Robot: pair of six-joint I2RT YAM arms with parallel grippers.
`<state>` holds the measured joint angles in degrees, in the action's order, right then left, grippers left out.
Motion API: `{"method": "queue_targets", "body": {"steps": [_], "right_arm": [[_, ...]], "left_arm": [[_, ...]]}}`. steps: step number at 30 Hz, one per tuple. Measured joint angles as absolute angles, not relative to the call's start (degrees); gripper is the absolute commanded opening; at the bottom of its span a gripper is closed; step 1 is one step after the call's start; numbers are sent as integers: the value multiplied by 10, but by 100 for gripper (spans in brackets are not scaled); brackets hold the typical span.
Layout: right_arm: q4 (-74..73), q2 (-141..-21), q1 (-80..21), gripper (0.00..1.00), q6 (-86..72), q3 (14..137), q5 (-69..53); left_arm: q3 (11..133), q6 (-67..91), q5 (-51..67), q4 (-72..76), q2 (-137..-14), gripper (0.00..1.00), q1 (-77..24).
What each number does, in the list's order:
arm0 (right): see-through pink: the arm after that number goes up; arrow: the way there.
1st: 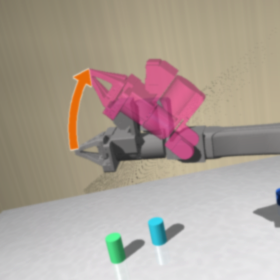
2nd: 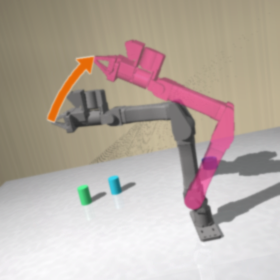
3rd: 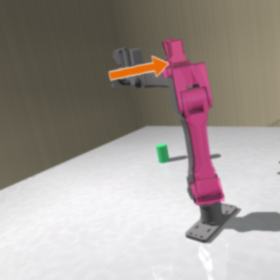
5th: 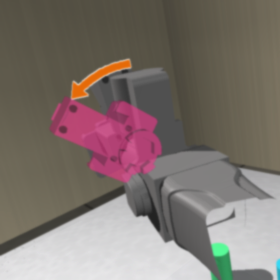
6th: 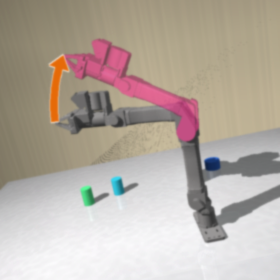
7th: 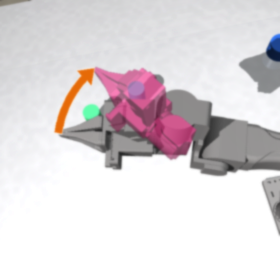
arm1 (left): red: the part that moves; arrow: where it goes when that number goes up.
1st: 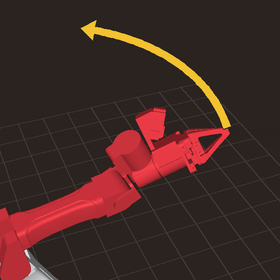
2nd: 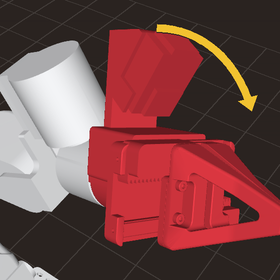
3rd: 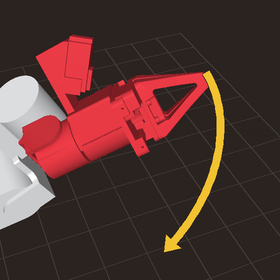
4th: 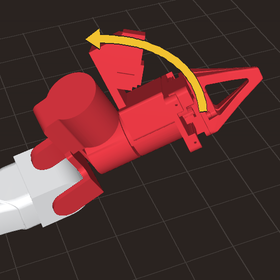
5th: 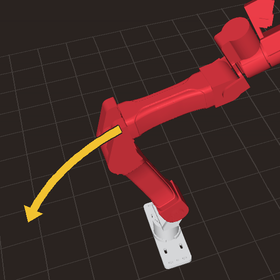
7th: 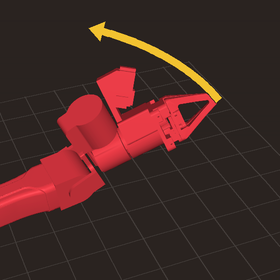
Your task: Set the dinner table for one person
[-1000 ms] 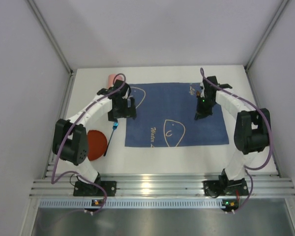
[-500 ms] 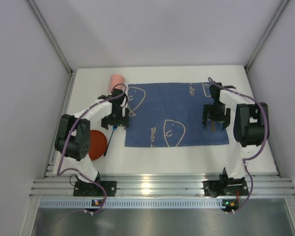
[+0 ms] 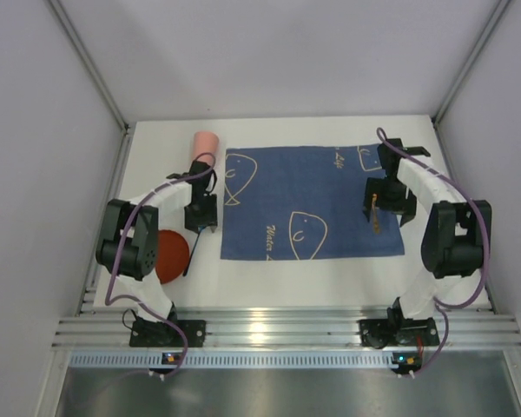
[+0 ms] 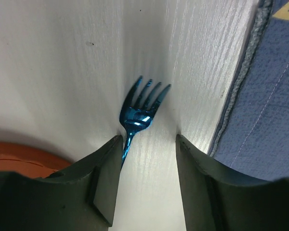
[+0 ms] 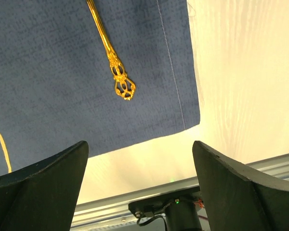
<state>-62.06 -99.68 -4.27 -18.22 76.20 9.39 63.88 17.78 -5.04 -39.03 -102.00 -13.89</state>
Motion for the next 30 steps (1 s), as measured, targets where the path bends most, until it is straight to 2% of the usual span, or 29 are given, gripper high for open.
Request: {"method": "queue_targets", "body": {"steps": [7,11,19,24,30], "right_arm": [[-655,-965,-43,90,-182,770,94],[-661,-953,-43,89,-182,770,94],[-662,-932,-41,88,-186,769,88],[-653,-898,-41,88,-192,765,55],[-647,-832,-41,88,-210,755,27]], "left_arm": [[631,179,-26,-380,-1023,36,-114],[637,180,-19,-382,-1032,0,-101],[676,180,-16,-418,-1053,0,-95],[749,187,-67,-475,-1085,0,-91],[980,215,-102,-553,-1123,0,-130]]}}
